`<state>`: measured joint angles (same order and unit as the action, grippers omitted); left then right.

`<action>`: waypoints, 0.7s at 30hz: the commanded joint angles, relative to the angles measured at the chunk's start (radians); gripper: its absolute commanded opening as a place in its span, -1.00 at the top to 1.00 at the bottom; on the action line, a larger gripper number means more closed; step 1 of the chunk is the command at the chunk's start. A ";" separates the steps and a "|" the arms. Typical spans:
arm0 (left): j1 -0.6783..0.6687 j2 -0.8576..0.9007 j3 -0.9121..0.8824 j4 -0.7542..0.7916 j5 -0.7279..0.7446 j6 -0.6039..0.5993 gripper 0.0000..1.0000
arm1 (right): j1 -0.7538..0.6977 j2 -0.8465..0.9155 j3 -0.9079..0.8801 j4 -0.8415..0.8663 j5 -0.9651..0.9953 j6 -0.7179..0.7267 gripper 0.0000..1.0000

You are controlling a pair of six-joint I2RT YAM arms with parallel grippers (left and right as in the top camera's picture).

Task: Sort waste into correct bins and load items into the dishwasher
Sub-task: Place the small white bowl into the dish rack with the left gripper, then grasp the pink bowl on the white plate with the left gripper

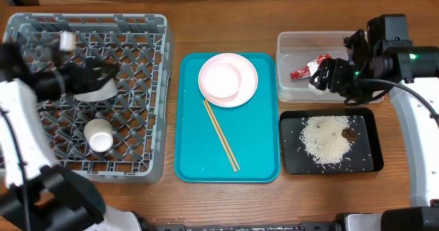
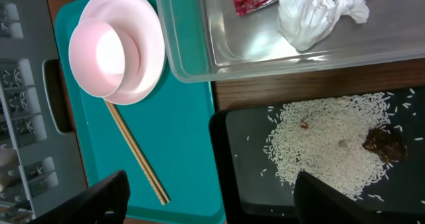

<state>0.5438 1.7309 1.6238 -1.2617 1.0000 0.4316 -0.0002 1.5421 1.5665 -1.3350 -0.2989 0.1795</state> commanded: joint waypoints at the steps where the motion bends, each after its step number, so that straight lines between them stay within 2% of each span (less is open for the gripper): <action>1: -0.216 -0.049 0.011 0.063 -0.198 -0.125 -1.00 | -0.002 -0.006 0.006 0.006 0.011 -0.005 -0.62; 5: -0.456 -0.031 0.011 0.141 -0.454 -0.217 -1.00 | -0.002 -0.006 0.006 0.006 0.011 -0.005 -0.62; 9: -0.650 0.013 0.011 0.233 -0.616 -0.258 -1.00 | -0.002 -0.006 0.006 0.005 0.011 -0.005 -0.62; 14: -0.863 0.146 0.011 0.377 -0.656 -0.281 -1.00 | -0.002 -0.006 0.006 0.005 0.011 -0.005 -0.62; 19: -0.950 0.282 0.011 0.438 -0.670 -0.292 -1.00 | -0.002 -0.006 0.006 0.005 0.011 -0.006 -0.62; 21: -0.973 0.331 0.011 0.446 -0.672 -0.298 -0.94 | -0.002 -0.006 0.006 0.005 0.011 -0.006 -0.62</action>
<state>-0.4015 1.9888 1.6279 -0.8211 0.3607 0.1577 -0.0002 1.5421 1.5665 -1.3331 -0.2981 0.1791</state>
